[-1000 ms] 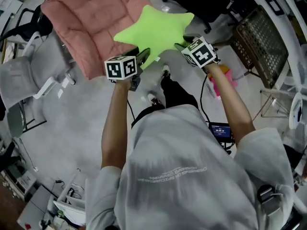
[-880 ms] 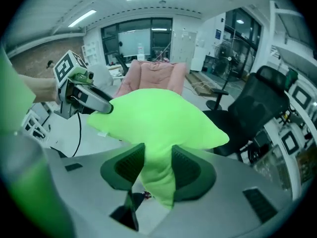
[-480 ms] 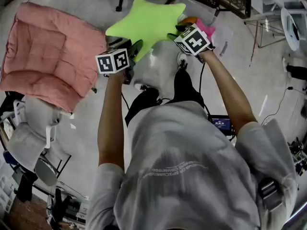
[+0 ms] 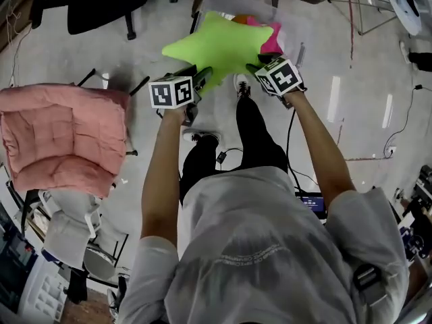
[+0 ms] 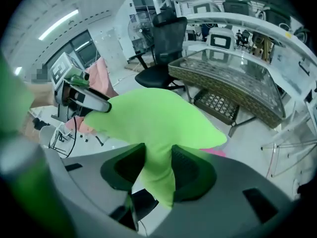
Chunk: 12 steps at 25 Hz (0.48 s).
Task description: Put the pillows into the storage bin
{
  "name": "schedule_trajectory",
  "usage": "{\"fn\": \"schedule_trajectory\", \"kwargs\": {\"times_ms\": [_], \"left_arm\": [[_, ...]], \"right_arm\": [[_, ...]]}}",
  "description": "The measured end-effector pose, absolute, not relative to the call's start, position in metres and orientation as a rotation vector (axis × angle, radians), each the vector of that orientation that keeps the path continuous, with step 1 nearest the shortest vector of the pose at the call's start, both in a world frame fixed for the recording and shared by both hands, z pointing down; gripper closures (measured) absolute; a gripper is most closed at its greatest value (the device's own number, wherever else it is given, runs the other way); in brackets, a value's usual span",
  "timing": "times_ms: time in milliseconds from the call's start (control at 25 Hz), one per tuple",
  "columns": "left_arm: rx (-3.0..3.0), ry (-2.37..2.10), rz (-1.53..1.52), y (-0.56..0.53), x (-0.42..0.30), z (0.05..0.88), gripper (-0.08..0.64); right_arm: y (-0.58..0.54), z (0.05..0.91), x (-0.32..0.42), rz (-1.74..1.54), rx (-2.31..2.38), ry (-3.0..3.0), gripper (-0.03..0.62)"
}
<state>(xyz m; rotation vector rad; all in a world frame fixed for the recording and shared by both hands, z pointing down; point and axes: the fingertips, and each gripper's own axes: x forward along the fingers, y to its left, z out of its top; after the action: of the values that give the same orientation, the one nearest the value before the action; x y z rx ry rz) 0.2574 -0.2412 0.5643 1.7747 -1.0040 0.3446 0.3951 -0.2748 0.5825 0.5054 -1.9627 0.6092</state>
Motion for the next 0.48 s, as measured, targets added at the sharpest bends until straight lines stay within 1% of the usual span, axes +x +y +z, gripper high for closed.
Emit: {"fn": "schedule_trajectory", "kwargs": {"times_ms": [280,480], "left_arm": [[1.758,-0.905,0.406,-0.302,0.311,0.615,0.362],[1.734,-0.872,0.439,-0.336,0.327,0.651,0.362]], "right_arm": [[-0.325,0.630,0.453,0.702,0.560,-1.902,0.408],[-0.356,0.664,0.471,0.745,0.580,-1.870,0.408]]}}
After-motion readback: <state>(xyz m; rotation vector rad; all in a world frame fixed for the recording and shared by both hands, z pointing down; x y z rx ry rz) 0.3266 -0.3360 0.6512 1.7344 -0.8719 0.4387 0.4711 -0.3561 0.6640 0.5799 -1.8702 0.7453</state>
